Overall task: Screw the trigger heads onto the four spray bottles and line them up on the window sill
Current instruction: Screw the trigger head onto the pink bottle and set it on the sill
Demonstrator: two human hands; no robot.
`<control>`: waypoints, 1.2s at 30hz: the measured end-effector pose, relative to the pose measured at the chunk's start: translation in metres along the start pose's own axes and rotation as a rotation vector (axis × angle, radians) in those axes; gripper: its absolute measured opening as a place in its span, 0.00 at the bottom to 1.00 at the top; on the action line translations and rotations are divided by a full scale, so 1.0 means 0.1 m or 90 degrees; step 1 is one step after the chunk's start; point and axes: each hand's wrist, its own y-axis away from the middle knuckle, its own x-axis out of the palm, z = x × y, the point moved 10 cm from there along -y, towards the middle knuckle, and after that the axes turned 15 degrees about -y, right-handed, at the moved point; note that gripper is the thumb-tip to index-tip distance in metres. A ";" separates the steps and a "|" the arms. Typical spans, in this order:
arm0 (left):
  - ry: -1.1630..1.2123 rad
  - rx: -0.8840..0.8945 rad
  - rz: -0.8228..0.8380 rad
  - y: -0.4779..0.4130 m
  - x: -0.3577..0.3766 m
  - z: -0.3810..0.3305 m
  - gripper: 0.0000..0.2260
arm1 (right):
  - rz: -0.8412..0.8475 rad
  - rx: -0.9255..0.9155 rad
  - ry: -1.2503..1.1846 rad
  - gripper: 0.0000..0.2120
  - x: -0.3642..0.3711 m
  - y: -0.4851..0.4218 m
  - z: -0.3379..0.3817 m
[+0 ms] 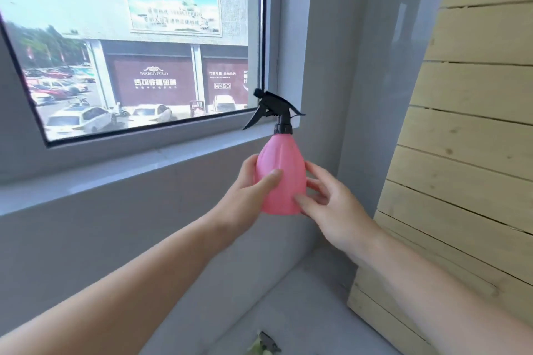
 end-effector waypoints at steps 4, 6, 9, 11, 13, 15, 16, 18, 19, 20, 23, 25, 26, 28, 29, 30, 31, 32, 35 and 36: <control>-0.071 0.021 -0.062 -0.59 -0.49 -0.27 0.30 | -0.003 -0.062 0.043 0.29 0.17 -0.78 0.34; -0.088 0.010 -0.089 -0.86 -0.70 -0.35 0.32 | -0.002 -0.085 0.063 0.28 0.26 -1.14 0.44; -0.096 -0.005 -0.121 -1.20 -0.93 -0.35 0.34 | -0.013 -0.104 0.069 0.27 0.37 -1.56 0.50; -0.111 -0.014 -0.139 -1.40 -1.03 -0.28 0.35 | -0.014 -0.105 0.077 0.26 0.44 -1.75 0.46; -0.120 -0.021 -0.149 -1.55 -1.08 -0.19 0.35 | -0.011 -0.101 0.069 0.25 0.48 -1.89 0.39; -0.122 -0.028 -0.158 -1.66 -1.11 -0.12 0.35 | -0.017 -0.094 0.058 0.24 0.49 -2.01 0.33; -0.126 -0.030 -0.163 -1.71 -1.13 -0.10 0.36 | -0.019 -0.089 0.047 0.24 0.49 -2.06 0.30; -0.135 -0.026 -0.172 -1.79 -1.14 -0.08 0.35 | -0.022 -0.085 0.036 0.22 0.48 -2.14 0.25; -0.140 -0.025 -0.176 -1.82 -1.14 -0.08 0.35 | -0.027 -0.084 0.037 0.22 0.47 -2.18 0.23; -0.145 -0.023 -0.180 -1.86 -1.14 -0.08 0.35 | -0.032 -0.084 0.042 0.22 0.45 -2.21 0.22; -0.158 -0.018 -0.194 -1.91 -1.11 -0.04 0.34 | -0.043 -0.079 0.057 0.22 0.41 -2.29 0.14; -0.161 -0.018 -0.211 -1.93 -1.10 -0.01 0.34 | -0.047 -0.075 0.062 0.24 0.39 -2.33 0.10; -0.162 -0.018 -0.220 -1.94 -1.11 0.01 0.34 | -0.048 -0.075 0.069 0.25 0.39 -2.34 0.09; -0.166 -0.020 -0.230 -1.95 -1.12 0.03 0.35 | -0.049 -0.074 0.078 0.26 0.41 -2.35 0.07; -0.169 -0.021 -0.231 -1.95 -1.12 0.03 0.35 | -0.051 -0.072 0.082 0.26 0.41 -2.36 0.07; -0.172 -0.021 -0.232 -1.95 -1.13 0.04 0.36 | -0.055 -0.069 0.090 0.26 0.42 -2.36 0.06; -0.177 -0.022 -0.231 -1.95 -1.13 0.04 0.36 | -0.062 -0.067 0.099 0.26 0.42 -2.36 0.05; -0.183 -0.023 -0.229 -1.95 -1.13 0.04 0.36 | -0.069 -0.066 0.107 0.27 0.41 -2.36 0.05; -0.206 -0.025 -0.230 -1.94 -1.15 0.03 0.35 | -0.084 -0.065 0.126 0.28 0.40 -2.38 0.03; -0.215 -0.025 -0.233 -1.93 -1.15 0.03 0.36 | -0.088 -0.063 0.134 0.29 0.39 -2.38 0.03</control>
